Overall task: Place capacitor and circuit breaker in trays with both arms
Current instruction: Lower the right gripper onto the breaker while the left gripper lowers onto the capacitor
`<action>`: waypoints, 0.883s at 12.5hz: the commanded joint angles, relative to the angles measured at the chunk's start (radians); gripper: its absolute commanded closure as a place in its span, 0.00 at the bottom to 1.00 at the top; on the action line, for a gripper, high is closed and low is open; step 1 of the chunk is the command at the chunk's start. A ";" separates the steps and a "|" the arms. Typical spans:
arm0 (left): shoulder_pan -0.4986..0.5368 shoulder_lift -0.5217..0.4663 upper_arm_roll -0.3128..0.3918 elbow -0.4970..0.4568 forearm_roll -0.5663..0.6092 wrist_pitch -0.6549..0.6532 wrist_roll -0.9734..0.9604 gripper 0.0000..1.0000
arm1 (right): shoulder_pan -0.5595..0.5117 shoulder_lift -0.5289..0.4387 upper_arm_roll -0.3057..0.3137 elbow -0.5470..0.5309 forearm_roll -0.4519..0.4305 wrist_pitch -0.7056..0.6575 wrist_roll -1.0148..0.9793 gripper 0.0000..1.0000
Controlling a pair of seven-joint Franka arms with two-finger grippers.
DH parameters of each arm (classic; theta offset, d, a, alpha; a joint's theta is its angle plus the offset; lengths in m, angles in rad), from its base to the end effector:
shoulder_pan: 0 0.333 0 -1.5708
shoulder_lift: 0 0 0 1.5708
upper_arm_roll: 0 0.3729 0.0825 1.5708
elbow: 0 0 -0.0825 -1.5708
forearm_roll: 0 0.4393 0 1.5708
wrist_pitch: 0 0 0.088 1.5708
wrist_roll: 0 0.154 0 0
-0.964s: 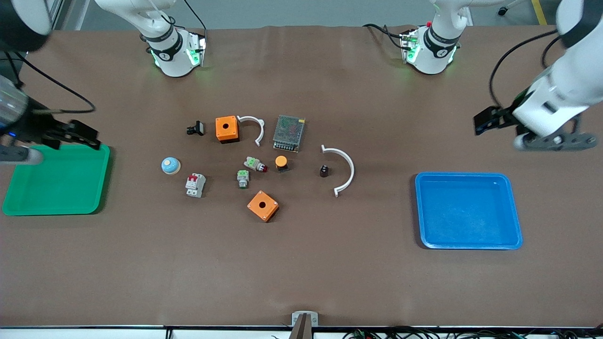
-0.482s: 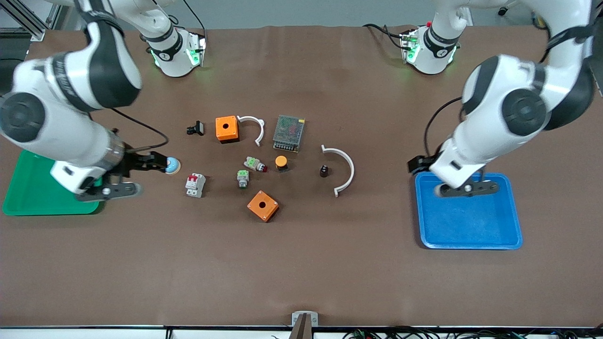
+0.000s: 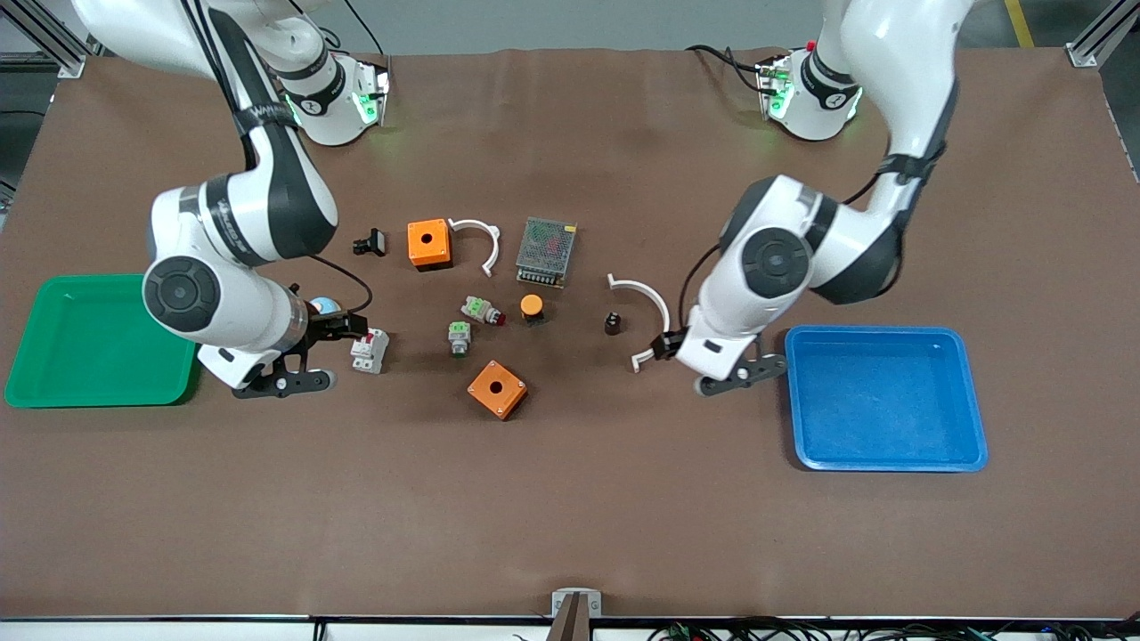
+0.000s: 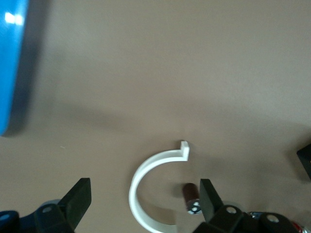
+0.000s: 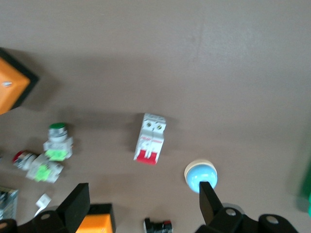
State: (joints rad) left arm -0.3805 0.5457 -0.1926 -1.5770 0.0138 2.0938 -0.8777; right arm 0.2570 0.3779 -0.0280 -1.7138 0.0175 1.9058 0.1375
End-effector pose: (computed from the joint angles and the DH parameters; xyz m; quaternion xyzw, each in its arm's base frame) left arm 0.6530 -0.3990 0.2987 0.9859 0.1611 -0.0363 0.0265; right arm 0.6755 0.1610 0.3346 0.9948 0.0424 -0.0917 0.0142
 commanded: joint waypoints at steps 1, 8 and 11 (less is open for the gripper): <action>-0.053 0.072 0.005 0.025 -0.006 0.058 -0.094 0.05 | -0.025 -0.027 0.008 -0.143 0.012 0.157 0.016 0.02; -0.139 0.128 0.004 -0.020 -0.006 0.104 -0.305 0.36 | -0.016 0.018 0.006 -0.343 0.085 0.479 0.016 0.01; -0.149 0.135 0.004 -0.063 -0.008 0.159 -0.325 0.41 | 0.007 0.050 0.008 -0.343 0.085 0.499 0.080 0.02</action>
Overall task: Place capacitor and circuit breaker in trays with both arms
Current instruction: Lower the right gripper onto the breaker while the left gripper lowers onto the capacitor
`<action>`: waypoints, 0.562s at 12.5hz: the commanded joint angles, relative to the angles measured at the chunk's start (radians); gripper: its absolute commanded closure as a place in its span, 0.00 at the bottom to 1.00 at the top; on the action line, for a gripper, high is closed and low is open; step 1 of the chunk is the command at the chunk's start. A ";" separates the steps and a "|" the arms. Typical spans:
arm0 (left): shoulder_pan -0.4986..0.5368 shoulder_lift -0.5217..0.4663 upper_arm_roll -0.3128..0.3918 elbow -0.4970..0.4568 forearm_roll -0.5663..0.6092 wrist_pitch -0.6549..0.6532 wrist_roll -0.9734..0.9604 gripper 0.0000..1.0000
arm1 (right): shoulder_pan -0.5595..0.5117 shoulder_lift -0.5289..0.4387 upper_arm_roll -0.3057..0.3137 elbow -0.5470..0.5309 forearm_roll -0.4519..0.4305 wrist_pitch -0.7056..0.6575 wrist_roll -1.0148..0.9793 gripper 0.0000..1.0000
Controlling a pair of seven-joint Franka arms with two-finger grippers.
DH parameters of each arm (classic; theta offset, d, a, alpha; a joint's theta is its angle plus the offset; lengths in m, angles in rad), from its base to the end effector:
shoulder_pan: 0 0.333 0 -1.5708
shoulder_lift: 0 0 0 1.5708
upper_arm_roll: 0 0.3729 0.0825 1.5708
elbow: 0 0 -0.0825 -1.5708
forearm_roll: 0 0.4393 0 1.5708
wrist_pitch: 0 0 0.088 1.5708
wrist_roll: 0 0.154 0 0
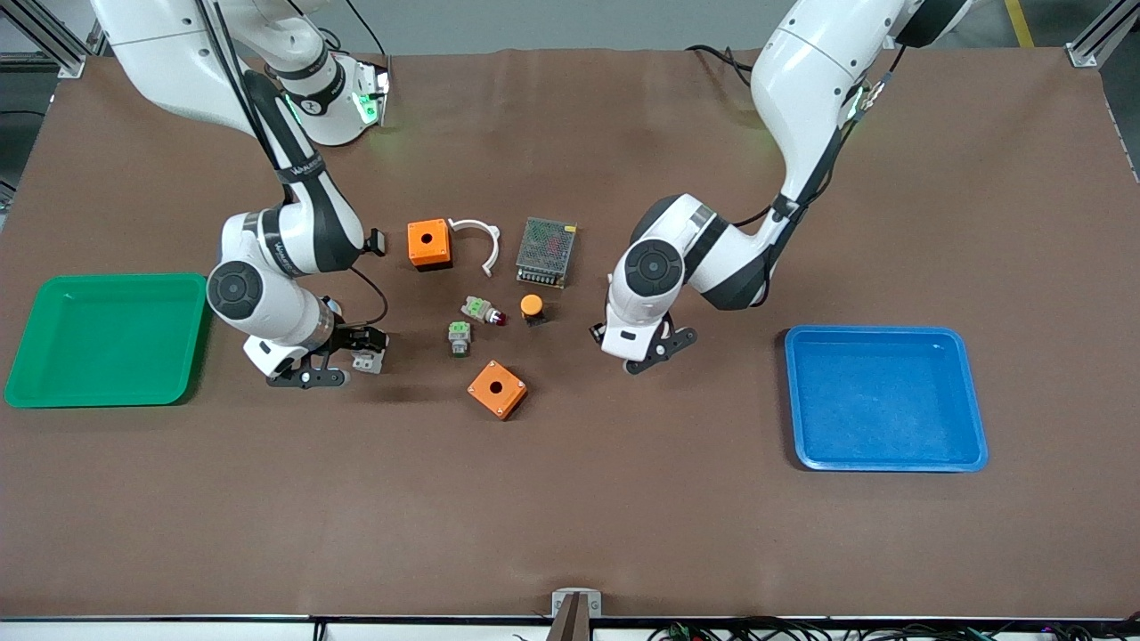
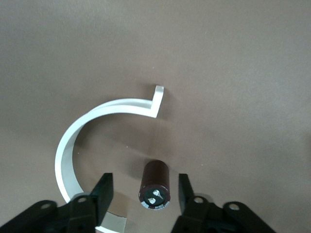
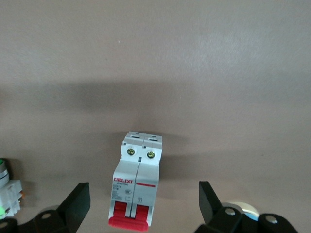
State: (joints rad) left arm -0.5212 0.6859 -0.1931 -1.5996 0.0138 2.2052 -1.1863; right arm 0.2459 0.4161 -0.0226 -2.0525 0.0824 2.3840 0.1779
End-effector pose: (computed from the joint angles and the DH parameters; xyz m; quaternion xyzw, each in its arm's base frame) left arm 0.5869 -0.4872 0.1911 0.9666 0.2478 -0.0655 0.0050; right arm 0.6227 0.1449 0.1879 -0.9988 0.0077 0.0457 0.0136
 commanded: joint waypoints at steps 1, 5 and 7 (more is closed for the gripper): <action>-0.011 -0.005 0.004 -0.060 -0.009 0.082 -0.018 0.41 | 0.021 0.019 0.003 -0.005 0.020 0.029 0.040 0.02; -0.016 0.017 0.004 -0.069 -0.011 0.133 -0.029 0.43 | 0.016 0.023 0.003 -0.005 0.020 0.027 0.040 0.20; -0.025 0.021 0.004 -0.071 -0.011 0.136 -0.032 0.46 | 0.013 0.023 0.003 -0.005 0.020 0.026 0.040 0.44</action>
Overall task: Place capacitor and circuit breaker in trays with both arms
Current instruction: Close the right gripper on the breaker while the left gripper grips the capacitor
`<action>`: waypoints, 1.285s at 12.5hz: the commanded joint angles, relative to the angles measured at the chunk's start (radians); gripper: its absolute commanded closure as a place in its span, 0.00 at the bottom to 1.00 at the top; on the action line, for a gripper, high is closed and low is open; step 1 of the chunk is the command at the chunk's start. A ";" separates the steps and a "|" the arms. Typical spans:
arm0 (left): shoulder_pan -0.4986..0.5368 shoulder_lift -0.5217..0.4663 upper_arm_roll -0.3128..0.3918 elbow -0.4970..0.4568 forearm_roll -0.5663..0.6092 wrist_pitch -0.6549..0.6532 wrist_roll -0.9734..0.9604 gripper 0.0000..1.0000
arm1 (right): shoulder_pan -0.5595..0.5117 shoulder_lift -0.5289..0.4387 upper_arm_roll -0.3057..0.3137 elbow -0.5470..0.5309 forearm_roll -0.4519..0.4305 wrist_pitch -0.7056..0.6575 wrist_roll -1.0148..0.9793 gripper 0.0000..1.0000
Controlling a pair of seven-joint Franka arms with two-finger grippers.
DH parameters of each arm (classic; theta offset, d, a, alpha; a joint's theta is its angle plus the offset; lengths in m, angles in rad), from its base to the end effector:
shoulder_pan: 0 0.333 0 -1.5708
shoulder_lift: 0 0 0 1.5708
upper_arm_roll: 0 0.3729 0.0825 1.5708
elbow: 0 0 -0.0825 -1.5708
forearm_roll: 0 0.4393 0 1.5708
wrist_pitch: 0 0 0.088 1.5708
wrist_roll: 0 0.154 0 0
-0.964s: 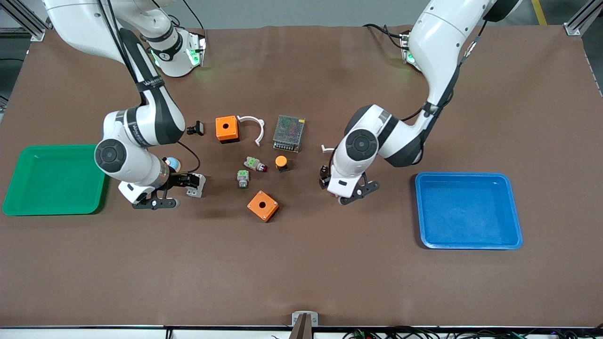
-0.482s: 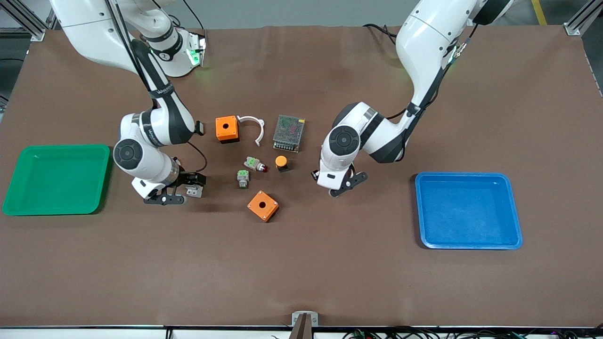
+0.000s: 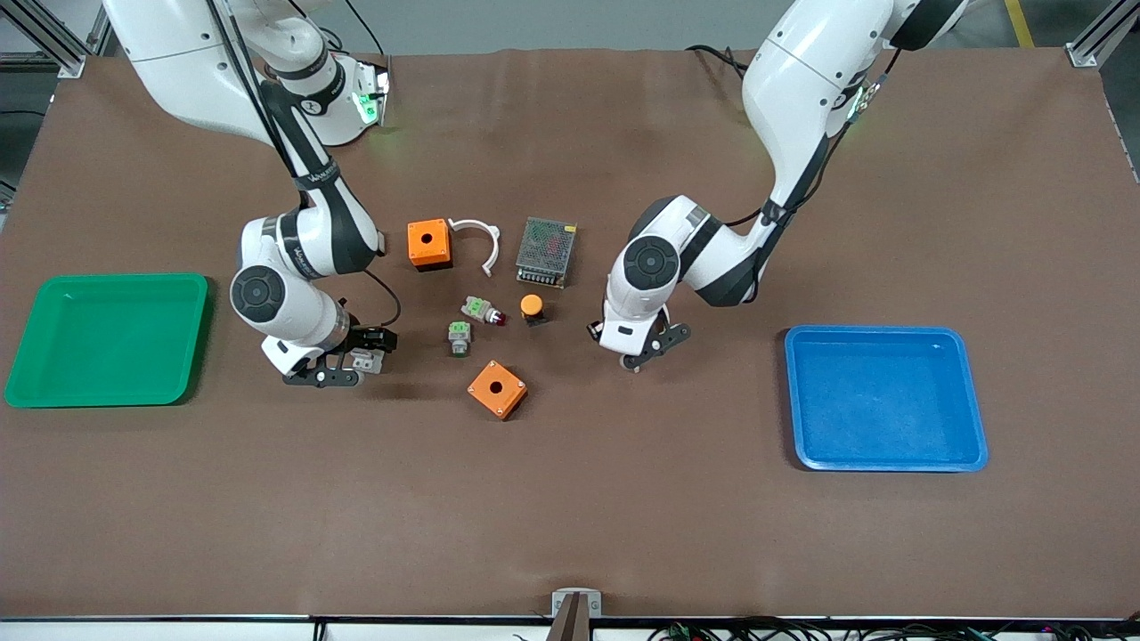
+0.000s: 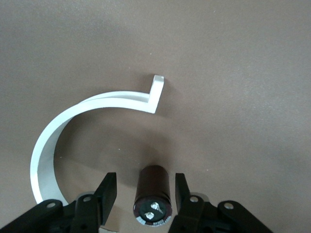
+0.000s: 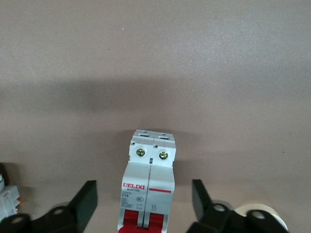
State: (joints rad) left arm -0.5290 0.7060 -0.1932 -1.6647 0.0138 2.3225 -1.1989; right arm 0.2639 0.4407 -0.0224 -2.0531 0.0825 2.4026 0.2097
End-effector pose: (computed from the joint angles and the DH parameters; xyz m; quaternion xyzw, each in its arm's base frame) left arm 0.5729 -0.4878 0.1558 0.9659 0.2518 -0.0576 0.0186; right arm 0.6190 0.1556 0.1733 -0.9986 0.0150 0.0490 0.0109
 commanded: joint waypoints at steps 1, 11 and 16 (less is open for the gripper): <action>-0.019 0.001 0.005 -0.004 -0.011 0.021 -0.019 0.47 | -0.008 -0.003 0.002 -0.004 0.020 0.006 0.010 0.57; -0.020 0.001 0.006 0.002 -0.008 0.034 -0.011 0.99 | -0.145 -0.117 -0.002 0.189 0.019 -0.381 0.010 0.76; 0.046 -0.126 0.021 0.007 0.003 0.021 -0.002 1.00 | -0.401 -0.108 -0.004 0.398 -0.053 -0.600 -0.148 0.80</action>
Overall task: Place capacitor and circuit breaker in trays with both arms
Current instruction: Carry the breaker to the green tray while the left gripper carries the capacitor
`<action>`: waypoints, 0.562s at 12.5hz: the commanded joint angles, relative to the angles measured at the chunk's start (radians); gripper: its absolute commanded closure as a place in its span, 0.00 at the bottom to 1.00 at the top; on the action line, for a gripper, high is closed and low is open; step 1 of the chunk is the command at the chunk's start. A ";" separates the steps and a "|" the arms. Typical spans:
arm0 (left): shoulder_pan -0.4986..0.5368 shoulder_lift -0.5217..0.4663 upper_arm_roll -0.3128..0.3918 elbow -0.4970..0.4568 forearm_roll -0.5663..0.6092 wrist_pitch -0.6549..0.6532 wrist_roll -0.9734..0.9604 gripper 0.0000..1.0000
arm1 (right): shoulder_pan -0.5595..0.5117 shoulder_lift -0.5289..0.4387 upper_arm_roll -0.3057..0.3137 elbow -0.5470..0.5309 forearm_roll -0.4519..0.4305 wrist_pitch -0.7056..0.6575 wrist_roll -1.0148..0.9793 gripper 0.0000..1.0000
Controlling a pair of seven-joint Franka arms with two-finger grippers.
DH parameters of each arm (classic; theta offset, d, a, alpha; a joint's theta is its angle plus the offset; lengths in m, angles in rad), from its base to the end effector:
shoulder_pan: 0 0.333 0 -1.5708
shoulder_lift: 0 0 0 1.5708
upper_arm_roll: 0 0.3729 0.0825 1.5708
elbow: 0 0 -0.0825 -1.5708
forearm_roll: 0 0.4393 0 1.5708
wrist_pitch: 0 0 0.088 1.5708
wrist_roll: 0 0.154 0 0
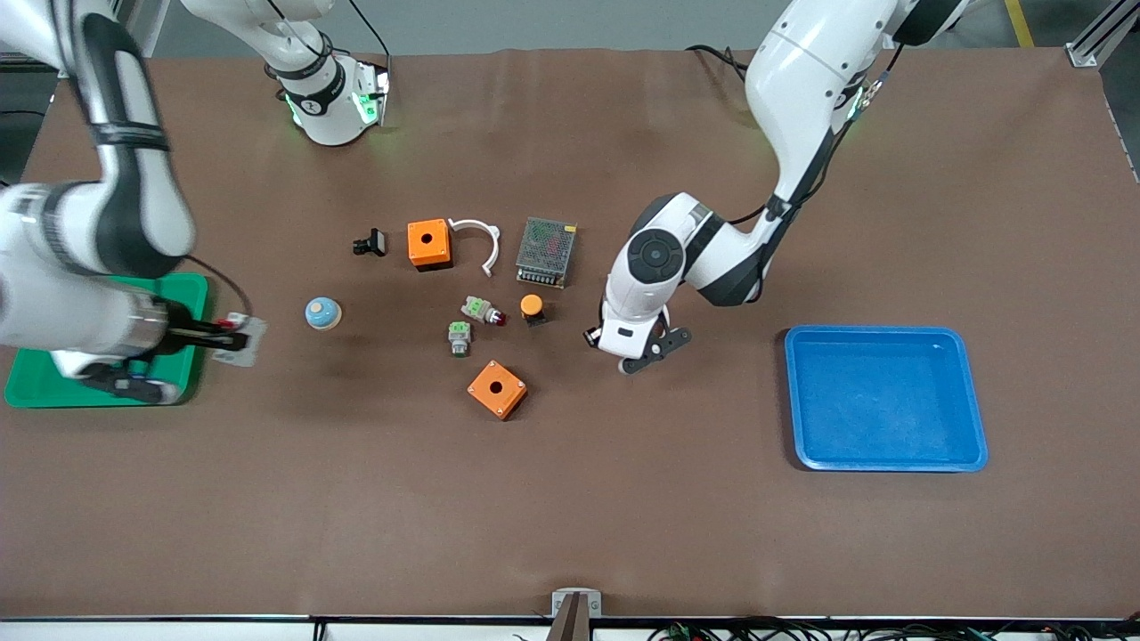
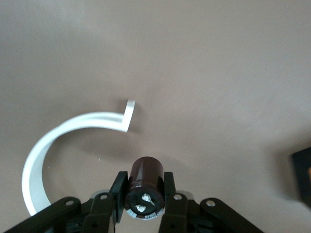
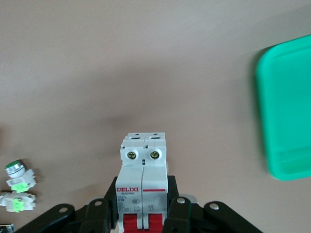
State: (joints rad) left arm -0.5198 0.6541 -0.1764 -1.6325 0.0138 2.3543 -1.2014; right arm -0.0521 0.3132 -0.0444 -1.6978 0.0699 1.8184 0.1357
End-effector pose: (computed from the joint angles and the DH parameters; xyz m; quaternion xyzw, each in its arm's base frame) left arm 0.6062 -0.4865 0.2115 0.9625 0.2642 -0.0162 0.0592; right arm 0.6808 -0.0548 0.3821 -0.9870 0.1265 0.0964 0.0241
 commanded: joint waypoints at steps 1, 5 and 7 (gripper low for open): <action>0.071 -0.100 0.003 -0.026 0.011 -0.012 0.028 1.00 | -0.133 0.027 0.018 0.070 -0.067 -0.016 -0.108 0.80; 0.226 -0.146 0.003 -0.026 0.025 -0.084 0.250 1.00 | -0.302 0.167 0.018 0.162 -0.093 0.047 -0.296 0.80; 0.309 -0.142 0.003 -0.027 0.025 -0.092 0.406 1.00 | -0.353 0.240 0.018 0.171 -0.120 0.157 -0.362 0.80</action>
State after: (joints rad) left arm -0.2720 0.5271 -0.1650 -1.6357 0.0226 2.2730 -0.8999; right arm -0.3581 0.4650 -0.0479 -1.5903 -0.0198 1.9221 -0.1782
